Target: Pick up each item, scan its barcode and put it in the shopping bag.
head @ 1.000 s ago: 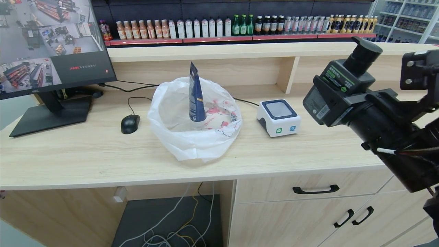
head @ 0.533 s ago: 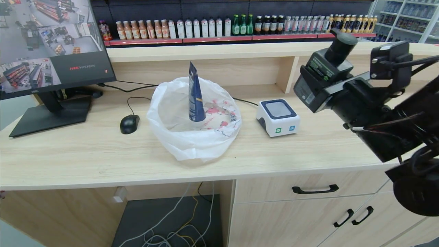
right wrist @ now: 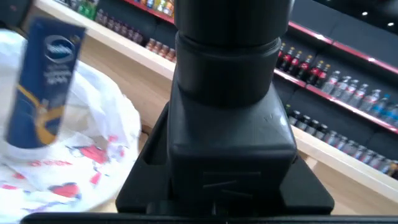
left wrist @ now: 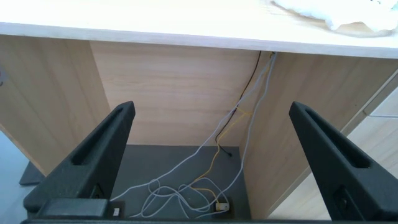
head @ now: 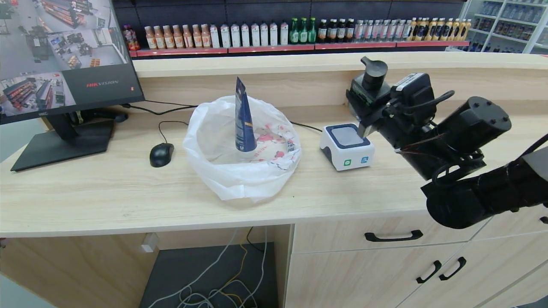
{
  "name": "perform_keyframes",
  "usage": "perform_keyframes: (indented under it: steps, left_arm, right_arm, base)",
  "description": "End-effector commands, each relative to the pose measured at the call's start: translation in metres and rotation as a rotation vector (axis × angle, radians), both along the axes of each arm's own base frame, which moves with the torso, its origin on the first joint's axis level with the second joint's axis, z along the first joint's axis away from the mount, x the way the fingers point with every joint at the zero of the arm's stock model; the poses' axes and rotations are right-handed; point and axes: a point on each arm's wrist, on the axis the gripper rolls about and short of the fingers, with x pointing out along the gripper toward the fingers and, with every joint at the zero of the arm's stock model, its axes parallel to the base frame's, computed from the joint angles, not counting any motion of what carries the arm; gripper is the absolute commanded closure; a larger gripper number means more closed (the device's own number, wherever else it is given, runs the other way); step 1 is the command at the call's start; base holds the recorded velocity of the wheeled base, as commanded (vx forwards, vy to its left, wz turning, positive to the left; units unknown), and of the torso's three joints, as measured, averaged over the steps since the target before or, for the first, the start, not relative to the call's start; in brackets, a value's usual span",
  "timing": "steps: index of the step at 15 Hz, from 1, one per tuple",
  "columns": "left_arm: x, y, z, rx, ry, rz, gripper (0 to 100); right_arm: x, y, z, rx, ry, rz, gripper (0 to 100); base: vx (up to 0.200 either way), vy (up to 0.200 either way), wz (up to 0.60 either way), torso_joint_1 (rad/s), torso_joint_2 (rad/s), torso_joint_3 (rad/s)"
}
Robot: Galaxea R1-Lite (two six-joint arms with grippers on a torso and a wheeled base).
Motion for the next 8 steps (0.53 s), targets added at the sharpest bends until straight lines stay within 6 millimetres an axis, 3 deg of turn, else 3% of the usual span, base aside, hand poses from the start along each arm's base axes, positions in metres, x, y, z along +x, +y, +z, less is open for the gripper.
perform_keyframes:
  steps: [1, 4, 8]
  left_arm:
    - [0.0, 0.0, 0.0, 0.0, 0.0, 0.001, 0]
    - [0.0, 0.0, 0.0, 0.0, 0.0, 0.001, 0]
    - [0.0, 0.0, 0.0, 0.0, 0.0, 0.001, 0]
  right_arm:
    - [0.021, 0.006, -0.017, -0.039, -0.014, -0.019, 100]
    - [0.033, 0.005, -0.024, -0.092, -0.074, -0.018, 100]
    - [0.041, -0.014, -0.027, -0.206, -0.137, -0.022, 100]
  base:
    - [0.0, 0.0, 0.0, 0.0, 0.0, 0.0]
    - [0.0, 0.0, 0.0, 0.0, 0.0, 0.0]
    - [0.0, 0.0, 0.0, 0.0, 0.0, 0.0]
